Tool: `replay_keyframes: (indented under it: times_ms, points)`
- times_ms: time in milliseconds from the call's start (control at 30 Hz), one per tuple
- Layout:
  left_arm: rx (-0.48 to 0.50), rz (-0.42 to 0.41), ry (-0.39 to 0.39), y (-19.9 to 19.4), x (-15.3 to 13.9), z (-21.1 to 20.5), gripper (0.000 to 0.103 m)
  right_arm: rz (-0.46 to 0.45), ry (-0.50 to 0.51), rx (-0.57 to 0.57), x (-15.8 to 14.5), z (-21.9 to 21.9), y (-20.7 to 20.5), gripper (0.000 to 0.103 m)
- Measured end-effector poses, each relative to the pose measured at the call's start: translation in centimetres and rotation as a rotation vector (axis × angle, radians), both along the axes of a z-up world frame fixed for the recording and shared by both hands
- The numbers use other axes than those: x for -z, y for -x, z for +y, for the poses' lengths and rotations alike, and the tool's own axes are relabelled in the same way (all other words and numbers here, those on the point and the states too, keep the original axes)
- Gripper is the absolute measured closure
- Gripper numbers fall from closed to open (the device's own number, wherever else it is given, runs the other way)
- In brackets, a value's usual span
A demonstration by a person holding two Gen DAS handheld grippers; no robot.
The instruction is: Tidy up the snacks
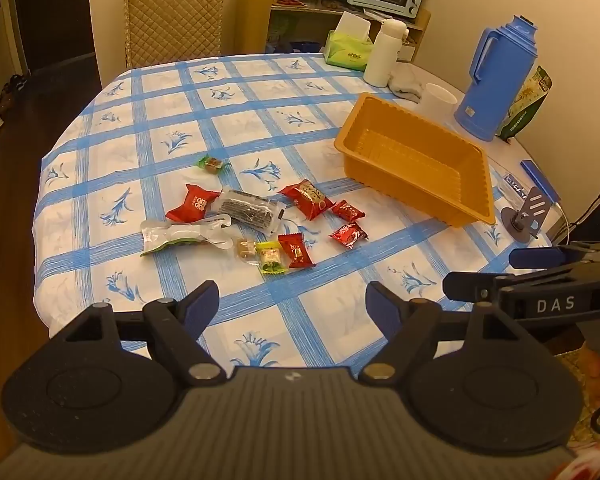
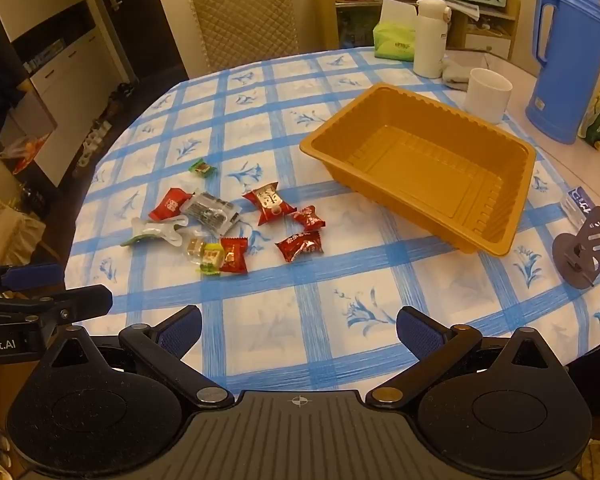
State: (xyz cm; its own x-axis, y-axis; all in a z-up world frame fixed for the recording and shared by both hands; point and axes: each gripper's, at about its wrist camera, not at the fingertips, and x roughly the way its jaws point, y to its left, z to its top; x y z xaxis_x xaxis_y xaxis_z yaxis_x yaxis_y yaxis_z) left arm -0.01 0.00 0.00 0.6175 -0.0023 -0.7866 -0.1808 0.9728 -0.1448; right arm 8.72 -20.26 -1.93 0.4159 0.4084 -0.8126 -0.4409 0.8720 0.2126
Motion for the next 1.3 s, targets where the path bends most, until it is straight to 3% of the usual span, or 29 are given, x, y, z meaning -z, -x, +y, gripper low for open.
replay_keyframes:
  times_ms: [1300]
  points:
    - [0.000,-0.001,0.003,0.00,-0.02,0.00,0.024,0.000,-0.001,-0.003,0.02,0.19,0.12,0.000]
